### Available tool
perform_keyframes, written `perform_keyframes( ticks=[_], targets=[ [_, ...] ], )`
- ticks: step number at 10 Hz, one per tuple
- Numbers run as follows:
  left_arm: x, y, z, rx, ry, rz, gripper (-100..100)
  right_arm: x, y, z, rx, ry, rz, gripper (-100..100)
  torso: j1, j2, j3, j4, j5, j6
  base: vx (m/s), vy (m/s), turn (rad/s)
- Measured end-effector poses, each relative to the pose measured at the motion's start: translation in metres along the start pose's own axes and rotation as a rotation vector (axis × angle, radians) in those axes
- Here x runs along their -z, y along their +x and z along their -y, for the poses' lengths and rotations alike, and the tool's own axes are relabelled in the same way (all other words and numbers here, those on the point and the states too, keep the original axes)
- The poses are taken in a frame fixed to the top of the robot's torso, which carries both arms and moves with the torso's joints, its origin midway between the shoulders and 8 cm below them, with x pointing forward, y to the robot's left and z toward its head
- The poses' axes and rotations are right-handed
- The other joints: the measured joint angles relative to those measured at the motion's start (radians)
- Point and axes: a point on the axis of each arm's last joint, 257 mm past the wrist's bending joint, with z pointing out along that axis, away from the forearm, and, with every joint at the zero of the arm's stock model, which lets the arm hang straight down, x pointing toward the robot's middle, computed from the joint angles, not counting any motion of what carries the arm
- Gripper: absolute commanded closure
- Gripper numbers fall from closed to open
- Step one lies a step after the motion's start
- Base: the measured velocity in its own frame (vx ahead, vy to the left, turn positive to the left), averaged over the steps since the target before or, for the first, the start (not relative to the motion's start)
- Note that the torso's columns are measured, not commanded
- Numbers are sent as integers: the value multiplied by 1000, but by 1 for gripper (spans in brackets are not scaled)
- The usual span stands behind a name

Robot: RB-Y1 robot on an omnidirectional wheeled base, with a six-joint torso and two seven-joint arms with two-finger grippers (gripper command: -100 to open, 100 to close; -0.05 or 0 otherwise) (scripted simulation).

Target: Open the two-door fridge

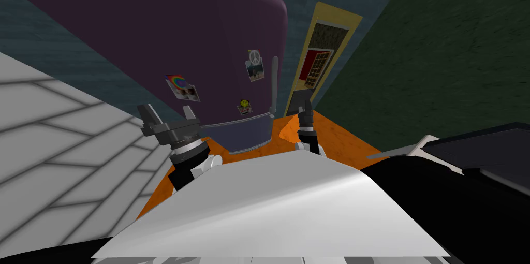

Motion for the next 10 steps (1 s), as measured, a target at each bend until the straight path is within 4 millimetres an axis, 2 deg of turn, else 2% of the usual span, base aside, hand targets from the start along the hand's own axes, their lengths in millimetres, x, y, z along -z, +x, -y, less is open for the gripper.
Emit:
perform_keyframes(
  ticks=[2, 9, 10],
  targets=[
    [0, 0, 0, 0, 0, 0, 0, 0, 0, 0, 0, 0, 0, 0, 0, 104, -209, 105, 0, 0, 0, 0, 0],
    [0, 0, 0, 0, 0, 0, 0, 0, 0, 0, 0, 0, 0, 0, 0, 618, -1234, 617, 0, 0, 0, 0, 0],
    [0, 0, 0, 0, 0, 0, -100, 0, 0, 0, 0, 0, 0, 0, 0, 691, -1382, 691, 0, 0, 12, -24, 5]
  ],
)
